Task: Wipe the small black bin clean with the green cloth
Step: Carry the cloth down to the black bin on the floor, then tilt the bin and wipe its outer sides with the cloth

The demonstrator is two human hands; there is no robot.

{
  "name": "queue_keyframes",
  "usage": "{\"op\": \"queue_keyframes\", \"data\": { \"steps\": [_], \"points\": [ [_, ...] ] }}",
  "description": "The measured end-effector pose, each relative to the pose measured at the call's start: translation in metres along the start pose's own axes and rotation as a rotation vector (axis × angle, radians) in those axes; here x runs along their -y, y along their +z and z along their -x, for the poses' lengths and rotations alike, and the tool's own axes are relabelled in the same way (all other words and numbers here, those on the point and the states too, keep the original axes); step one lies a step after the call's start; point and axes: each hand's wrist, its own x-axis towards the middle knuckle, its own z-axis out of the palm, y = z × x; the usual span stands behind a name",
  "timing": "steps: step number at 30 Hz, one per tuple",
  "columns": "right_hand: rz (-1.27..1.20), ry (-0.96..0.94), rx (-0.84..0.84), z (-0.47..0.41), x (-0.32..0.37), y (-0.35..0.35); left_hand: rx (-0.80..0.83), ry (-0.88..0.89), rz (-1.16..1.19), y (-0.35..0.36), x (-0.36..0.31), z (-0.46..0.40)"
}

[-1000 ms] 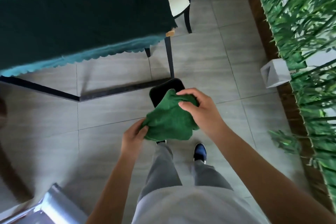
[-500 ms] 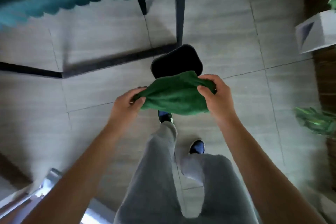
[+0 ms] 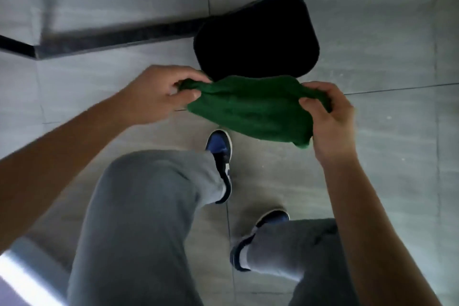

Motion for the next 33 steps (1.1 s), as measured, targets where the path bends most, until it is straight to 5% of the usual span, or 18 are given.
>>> {"op": "queue_keyframes", "data": {
  "steps": [6, 15, 20, 22, 27, 33],
  "points": [
    [-0.128, -0.078, 0.035, -0.028, -0.058, 0.002, -0.062, 0.162, -0.102, 0.006, -0.005, -0.034],
    [-0.204, -0.102, 0.124, 0.001, -0.095, -0.020, -0.099, 0.457, 0.081, 0.028, -0.068, -0.014],
    [0.155, -0.136, 0.176, 0.020, -0.085, -0.049, -0.064, 0.590, 0.165, 0.039, -0.125, 0.006],
    [0.075, -0.283, 0.211, 0.027, -0.066, -0.052, -0.034, 0.638, 0.156, 0.044, -0.138, 0.011],
    [-0.192, -0.430, 0.553, 0.028, -0.033, -0.025, -0.026, 0.585, 0.238, 0.045, -0.147, 0.011],
    [-0.254, -0.426, 0.368, 0.035, -0.051, -0.018, -0.141, 0.330, 0.361, 0.027, -0.110, 0.002]
  ]
}}
